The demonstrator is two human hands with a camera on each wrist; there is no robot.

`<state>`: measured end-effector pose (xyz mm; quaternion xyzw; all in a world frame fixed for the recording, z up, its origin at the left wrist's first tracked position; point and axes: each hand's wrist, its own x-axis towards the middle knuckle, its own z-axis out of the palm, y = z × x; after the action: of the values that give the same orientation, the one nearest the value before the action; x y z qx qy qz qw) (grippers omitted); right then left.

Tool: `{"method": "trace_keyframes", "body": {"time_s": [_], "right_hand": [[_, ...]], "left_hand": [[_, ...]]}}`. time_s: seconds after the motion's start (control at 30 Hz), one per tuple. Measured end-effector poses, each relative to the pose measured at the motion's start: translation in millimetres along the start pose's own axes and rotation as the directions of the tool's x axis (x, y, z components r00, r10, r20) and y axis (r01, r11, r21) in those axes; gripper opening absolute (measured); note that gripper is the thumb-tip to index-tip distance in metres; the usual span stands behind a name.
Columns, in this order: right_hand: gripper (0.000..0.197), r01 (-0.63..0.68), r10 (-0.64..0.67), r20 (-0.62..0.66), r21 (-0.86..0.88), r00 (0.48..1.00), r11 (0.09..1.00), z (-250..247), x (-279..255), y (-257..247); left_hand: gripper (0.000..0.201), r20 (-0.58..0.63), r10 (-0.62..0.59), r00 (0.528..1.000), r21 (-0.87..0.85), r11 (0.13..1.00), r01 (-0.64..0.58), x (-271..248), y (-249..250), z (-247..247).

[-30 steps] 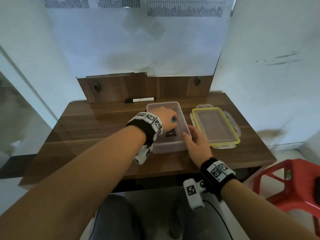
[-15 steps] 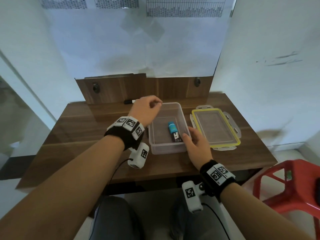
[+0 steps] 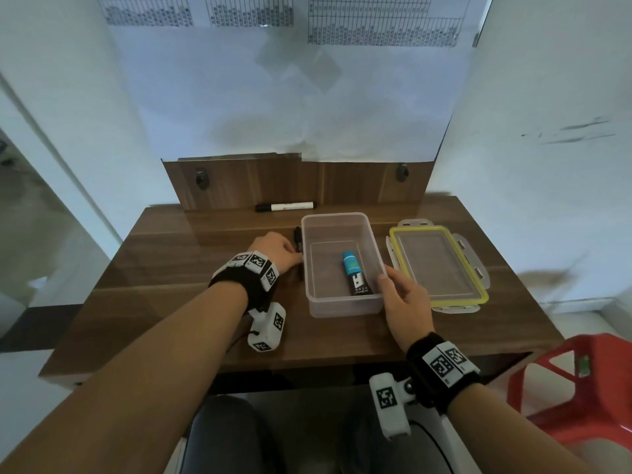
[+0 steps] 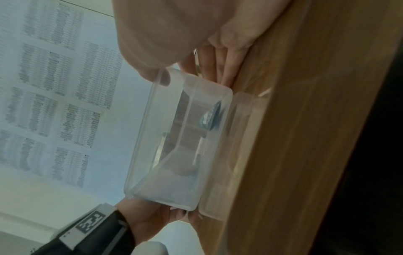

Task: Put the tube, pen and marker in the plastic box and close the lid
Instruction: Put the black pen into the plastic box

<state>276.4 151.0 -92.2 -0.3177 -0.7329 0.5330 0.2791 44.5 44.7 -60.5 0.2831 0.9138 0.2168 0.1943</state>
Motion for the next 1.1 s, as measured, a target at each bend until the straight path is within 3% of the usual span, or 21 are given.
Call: {"method": "trace_keyframes", "body": {"time_s": [0.13,0.2,0.27,0.4,0.5,0.6,0.7,0.87,1.03,1.1], "right_hand": [[0.034,-0.007,0.007,0.005,-0.011,1.0,1.0,0.4,0.3,1.5],[0.034,-0.008,0.008,0.004,-0.009,1.0,1.0,0.1,0.7,2.0],[0.034,-0.006,0.006,0.008,-0.011,1.0,1.0,-0.1,0.5,1.1],[0.033,-0.007,0.007,0.011,-0.005,1.0,1.0,-0.1,-0.8,-1.9],[0.033,-0.006,0.006,0.024,-0.007,1.0,1.0,0.0,-2.5,-4.6],[0.033,-0.006,0.006,0.041,-0.005,0.999,1.0,-0.5,-3.7,-5.8],[0.033,0.0,0.001,0.037,-0.013,0.999,1.0,-0.6,-5.2,-7.2],[0.032,-0.001,0.002,0.022,-0.018,1.0,1.0,-0.4,-4.4,-5.2],[0.029,0.007,-0.007,0.026,-0.016,1.0,1.0,-0.9,-3.1,-4.2],[0.028,0.003,-0.003,0.03,-0.018,1.0,1.0,-1.2,-2.7,-3.7]], "left_hand": [[0.045,0.102,-0.068,0.993,0.096,0.994,0.058,0.4,7.2,-2.7],[0.047,0.118,-0.107,0.987,0.004,0.994,0.107,-1.9,6.4,-4.1],[0.042,0.054,-0.13,0.99,-0.17,0.976,0.138,-5.8,4.9,-9.8],[0.046,-0.105,0.026,0.994,-0.313,0.948,-0.058,-21.6,15.0,-31.1],[0.038,-0.074,0.135,0.988,-0.327,0.933,-0.152,-37.3,35.5,-37.9],[0.035,0.036,0.156,0.987,-0.2,0.969,-0.146,-44.9,56.1,-29.2],[0.038,0.095,0.128,0.987,0.041,0.99,-0.132,-47.0,68.3,-20.2],[0.035,0.102,0.134,0.986,0.386,0.908,-0.163,-51.6,80.8,-15.6],[0.026,0.085,0.193,0.978,0.566,0.798,-0.207,-53.1,88.3,-5.4],[0.027,0.089,0.196,0.977,0.565,0.798,-0.212,-52.2,87.2,-4.5]]}}
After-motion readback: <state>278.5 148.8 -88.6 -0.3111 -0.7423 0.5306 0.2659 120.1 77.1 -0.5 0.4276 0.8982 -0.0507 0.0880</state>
